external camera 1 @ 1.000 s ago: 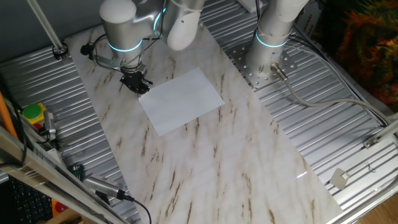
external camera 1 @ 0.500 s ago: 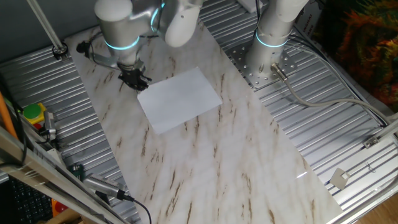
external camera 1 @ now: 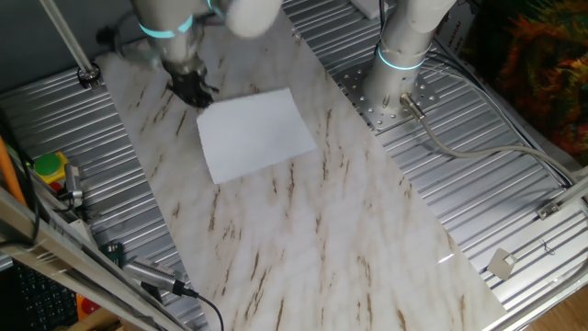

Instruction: Flip over and spread out the paper that is laid flat on the table

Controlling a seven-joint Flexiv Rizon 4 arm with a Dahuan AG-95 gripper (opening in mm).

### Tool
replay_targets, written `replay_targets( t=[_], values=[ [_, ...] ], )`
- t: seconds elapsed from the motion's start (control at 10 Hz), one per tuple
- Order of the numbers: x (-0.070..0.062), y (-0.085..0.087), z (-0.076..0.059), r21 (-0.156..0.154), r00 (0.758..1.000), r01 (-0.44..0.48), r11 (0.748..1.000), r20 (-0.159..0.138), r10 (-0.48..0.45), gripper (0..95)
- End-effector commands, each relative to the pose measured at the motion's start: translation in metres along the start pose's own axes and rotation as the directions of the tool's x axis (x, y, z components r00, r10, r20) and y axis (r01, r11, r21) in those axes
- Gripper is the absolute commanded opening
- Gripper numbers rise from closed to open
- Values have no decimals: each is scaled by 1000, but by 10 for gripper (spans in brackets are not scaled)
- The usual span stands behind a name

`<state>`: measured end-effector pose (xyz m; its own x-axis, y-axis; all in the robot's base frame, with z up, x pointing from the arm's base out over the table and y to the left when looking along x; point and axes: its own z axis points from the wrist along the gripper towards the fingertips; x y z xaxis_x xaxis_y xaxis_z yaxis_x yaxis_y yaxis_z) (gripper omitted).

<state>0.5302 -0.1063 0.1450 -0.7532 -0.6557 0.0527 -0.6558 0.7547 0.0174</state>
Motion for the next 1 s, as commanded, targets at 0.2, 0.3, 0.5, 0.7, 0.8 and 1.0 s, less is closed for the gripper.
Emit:
replay_targets(
  t=[0.2, 0.3, 0.5, 0.7, 0.8, 1.0],
  values=[
    [6, -10, -27, -4, 1000, -5, 1000, -15, 5, 0],
    [6, -13, -36, -3, 1000, -7, 1000, -23, 7, 0],
    [9, -26, -64, 0, 999, -13, 1000, -41, 13, 0],
    [21, -35, -85, 4, 998, -16, 1000, -58, 17, 0],
    [28, -39, -96, 15, 997, -12, 1000, -74, 13, 0],
    [37, -43, -110, 21, 995, -16, 1000, -95, 18, 0]
  ],
)
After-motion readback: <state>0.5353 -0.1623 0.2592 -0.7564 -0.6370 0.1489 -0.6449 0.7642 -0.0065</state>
